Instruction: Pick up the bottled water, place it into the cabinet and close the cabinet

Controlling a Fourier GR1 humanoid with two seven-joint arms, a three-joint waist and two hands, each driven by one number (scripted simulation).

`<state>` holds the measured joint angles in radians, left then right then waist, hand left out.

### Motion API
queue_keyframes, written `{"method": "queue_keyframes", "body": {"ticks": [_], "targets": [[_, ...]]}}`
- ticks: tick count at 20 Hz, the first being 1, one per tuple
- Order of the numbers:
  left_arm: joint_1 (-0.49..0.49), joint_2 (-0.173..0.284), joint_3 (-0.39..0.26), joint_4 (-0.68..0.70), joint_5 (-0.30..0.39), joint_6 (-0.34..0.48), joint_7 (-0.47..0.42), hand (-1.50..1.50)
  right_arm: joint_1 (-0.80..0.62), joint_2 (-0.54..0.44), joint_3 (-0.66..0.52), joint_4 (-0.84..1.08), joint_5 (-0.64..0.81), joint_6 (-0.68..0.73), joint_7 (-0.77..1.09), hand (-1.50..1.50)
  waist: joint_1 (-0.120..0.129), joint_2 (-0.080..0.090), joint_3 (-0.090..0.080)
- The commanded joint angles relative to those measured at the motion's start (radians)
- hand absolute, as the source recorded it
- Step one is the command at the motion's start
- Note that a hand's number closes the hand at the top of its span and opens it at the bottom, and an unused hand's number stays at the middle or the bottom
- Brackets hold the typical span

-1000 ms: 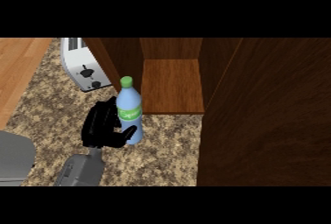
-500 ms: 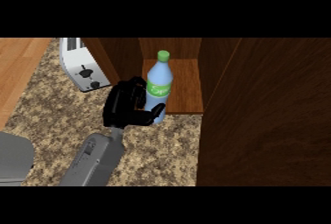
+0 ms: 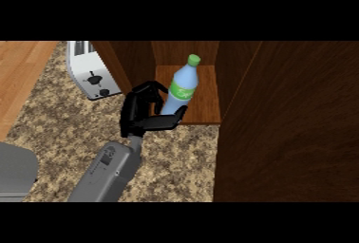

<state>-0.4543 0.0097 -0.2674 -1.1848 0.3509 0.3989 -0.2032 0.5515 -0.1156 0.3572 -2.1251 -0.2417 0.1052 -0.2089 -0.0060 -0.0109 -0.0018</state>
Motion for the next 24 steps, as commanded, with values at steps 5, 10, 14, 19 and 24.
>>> {"method": "queue_keyframes", "body": {"ticks": [5,10,14,19,24], "targets": [[-0.313,0.004,0.017,0.153,-0.104,0.151,0.097,1.50,-0.010,0.019,0.032,0.018,0.010,-0.008,-0.002,-1.50,-0.049,0.019,0.003],[-0.309,0.006,0.004,0.216,-0.128,0.199,0.101,1.50,-0.040,0.013,0.027,-0.028,0.008,-0.024,0.050,-1.50,-0.057,0.024,0.002],[-0.302,0.063,-0.007,0.239,-0.151,0.205,0.097,1.50,-0.038,-0.011,0.014,0.017,-0.011,0.020,0.022,-1.50,-0.081,0.033,0.002],[-0.307,0.070,-0.023,0.272,-0.181,0.262,0.092,1.50,-0.045,0.003,0.023,0.029,-0.011,0.014,0.016,-1.50,-0.084,0.035,0.002],[-0.327,0.111,-0.070,0.304,-0.236,0.318,0.145,1.50,-0.052,-0.018,0.019,0.040,-0.011,0.032,0.023,-1.50,-0.085,0.033,0.003]]}}
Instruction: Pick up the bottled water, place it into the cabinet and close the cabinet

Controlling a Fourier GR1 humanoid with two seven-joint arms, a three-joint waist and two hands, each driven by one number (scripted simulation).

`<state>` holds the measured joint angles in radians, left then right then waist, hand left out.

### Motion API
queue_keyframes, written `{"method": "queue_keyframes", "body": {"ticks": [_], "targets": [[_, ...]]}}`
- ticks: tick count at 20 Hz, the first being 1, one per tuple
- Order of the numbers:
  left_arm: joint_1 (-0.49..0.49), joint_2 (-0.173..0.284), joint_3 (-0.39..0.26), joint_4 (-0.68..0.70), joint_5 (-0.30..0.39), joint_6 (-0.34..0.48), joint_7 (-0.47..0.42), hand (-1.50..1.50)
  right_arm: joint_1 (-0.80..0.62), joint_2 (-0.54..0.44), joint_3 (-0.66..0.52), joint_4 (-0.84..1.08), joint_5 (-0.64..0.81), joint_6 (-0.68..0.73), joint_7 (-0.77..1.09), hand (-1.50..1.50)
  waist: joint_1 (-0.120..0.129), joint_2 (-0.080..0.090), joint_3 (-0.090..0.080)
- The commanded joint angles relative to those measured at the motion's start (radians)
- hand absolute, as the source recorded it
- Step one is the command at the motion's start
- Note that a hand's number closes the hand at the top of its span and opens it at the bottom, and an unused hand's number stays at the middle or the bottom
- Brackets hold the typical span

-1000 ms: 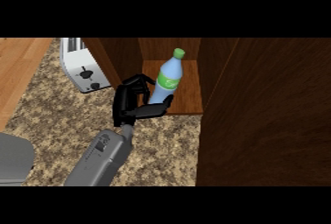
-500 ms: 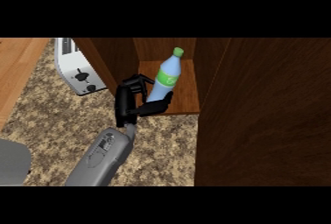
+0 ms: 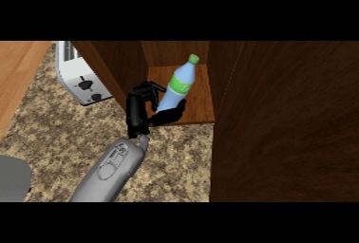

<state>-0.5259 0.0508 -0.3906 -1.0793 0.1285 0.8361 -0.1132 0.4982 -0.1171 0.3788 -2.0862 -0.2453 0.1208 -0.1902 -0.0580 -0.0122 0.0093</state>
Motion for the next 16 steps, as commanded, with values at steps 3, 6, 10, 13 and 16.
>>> {"method": "queue_keyframes", "body": {"ticks": [3,6,10,13,16], "targets": [[-0.265,0.089,0.065,0.297,-0.026,-0.126,0.012,1.50,-0.008,-0.025,-0.032,-0.032,-0.041,0.026,0.007,-1.50,-0.034,0.039,-0.010],[-0.402,0.084,0.095,0.454,-0.049,-0.127,0.013,1.50,-0.036,0.013,0.001,0.018,-0.009,0.004,-0.004,-1.50,-0.031,0.041,-0.010],[-0.442,0.096,0.160,0.592,-0.029,-0.175,-0.106,-1.50,-0.033,0.028,-0.014,0.054,-0.007,-0.005,-0.039,-1.50,-0.016,0.041,-0.011],[-0.444,0.034,0.172,0.679,-0.037,-0.141,-0.158,-1.50,-0.047,-0.005,-0.029,0.038,-0.009,0.011,-0.009,-1.50,-0.022,0.046,-0.011],[-0.470,0.068,0.212,0.716,-0.027,-0.154,-0.172,-1.50,0.021,-0.015,-0.004,-0.001,-0.013,0.019,-0.027,-1.50,-0.030,0.042,-0.011]]}}
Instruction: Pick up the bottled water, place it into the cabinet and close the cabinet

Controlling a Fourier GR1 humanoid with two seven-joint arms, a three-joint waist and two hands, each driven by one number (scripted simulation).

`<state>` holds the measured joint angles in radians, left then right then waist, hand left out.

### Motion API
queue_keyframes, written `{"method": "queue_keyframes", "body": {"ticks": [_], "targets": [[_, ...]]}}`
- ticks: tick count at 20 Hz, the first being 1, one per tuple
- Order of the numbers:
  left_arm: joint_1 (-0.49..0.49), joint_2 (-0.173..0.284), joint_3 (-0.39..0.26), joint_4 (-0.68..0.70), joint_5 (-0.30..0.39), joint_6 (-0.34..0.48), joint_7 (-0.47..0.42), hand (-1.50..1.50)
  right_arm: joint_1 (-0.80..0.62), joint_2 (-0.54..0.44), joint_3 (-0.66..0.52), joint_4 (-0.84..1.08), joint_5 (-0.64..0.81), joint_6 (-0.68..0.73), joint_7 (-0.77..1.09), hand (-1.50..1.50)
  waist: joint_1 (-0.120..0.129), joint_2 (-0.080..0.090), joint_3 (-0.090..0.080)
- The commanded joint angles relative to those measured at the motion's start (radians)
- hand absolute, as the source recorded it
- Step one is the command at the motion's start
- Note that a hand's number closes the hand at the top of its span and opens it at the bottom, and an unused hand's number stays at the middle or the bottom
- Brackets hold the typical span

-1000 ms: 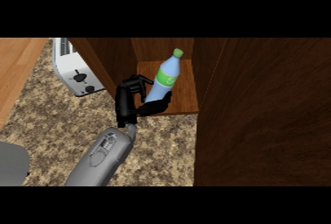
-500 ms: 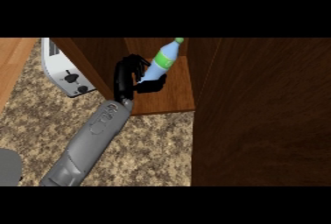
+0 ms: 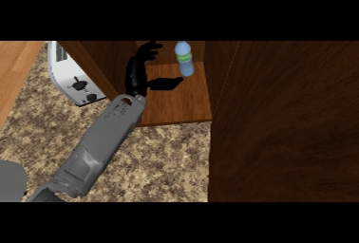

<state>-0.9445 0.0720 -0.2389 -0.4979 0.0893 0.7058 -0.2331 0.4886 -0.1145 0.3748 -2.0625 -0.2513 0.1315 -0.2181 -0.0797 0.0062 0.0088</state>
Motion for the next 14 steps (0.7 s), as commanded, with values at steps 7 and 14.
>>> {"method": "queue_keyframes", "body": {"ticks": [7,14], "targets": [[-0.084,0.031,0.100,0.191,0.012,-0.017,-0.098,-1.50,0.034,-0.013,0.023,-0.035,0.008,0.003,0.002,-1.50,-0.004,0.025,-0.011],[-0.055,0.003,0.206,0.139,0.102,-0.177,-0.305,-1.50,0.029,-0.013,-0.010,-0.005,0.016,-0.003,-0.037,-1.50,0.022,0.017,-0.011]]}}
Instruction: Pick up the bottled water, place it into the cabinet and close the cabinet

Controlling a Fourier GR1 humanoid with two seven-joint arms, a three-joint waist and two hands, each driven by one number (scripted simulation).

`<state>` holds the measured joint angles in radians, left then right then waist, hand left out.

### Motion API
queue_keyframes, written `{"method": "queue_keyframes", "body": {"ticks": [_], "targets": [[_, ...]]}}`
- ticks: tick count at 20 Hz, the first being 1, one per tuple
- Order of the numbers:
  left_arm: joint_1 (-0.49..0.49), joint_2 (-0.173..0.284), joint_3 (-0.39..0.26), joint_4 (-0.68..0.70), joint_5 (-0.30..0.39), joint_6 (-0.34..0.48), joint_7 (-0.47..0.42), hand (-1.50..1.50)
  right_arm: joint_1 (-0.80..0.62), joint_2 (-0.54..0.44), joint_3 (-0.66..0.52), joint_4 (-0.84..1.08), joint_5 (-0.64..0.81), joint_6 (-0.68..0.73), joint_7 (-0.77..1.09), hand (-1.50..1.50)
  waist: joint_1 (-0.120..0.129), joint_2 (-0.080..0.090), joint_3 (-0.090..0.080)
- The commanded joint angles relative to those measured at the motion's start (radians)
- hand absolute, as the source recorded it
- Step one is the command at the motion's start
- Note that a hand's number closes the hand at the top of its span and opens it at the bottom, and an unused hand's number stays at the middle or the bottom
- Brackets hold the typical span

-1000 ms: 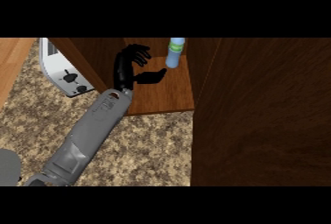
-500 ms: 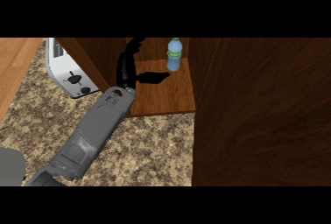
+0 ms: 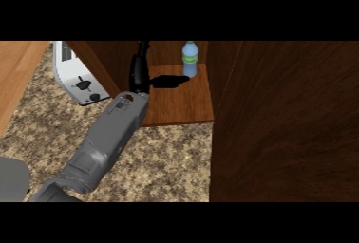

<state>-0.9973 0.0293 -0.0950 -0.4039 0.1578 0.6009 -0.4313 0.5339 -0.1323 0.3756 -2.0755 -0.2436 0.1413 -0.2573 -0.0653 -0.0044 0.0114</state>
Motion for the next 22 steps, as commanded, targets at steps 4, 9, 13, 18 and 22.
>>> {"method": "queue_keyframes", "body": {"ticks": [4,9,13,18,22], "targets": [[-0.008,0.045,0.121,0.028,0.095,-0.208,-0.164,-1.50,0.015,-0.003,-0.001,0.012,0.019,0.001,-0.043,-1.50,0.021,0.019,-0.012],[0.079,0.075,0.128,-0.009,0.110,-0.349,-0.244,-1.50,0.051,-0.025,-0.013,-0.015,0.007,0.003,-0.035,-1.50,0.044,0.011,-0.012],[0.141,0.025,0.099,-0.076,0.118,-0.373,-0.273,-1.50,0.064,0.014,0.046,-0.036,0.050,-0.049,-0.012,-1.50,0.065,0.002,-0.012],[0.132,0.031,0.054,-0.205,0.164,-0.385,-0.151,-1.50,0.074,-0.013,0.002,-0.081,-0.004,-0.045,0.023,-1.50,0.081,-0.006,-0.011],[0.256,0.018,-0.009,-0.392,0.180,-0.378,-0.089,-1.50,0.107,-0.005,0.018,-0.064,0.029,-0.059,-0.011,-1.50,0.099,-0.015,-0.011]]}}
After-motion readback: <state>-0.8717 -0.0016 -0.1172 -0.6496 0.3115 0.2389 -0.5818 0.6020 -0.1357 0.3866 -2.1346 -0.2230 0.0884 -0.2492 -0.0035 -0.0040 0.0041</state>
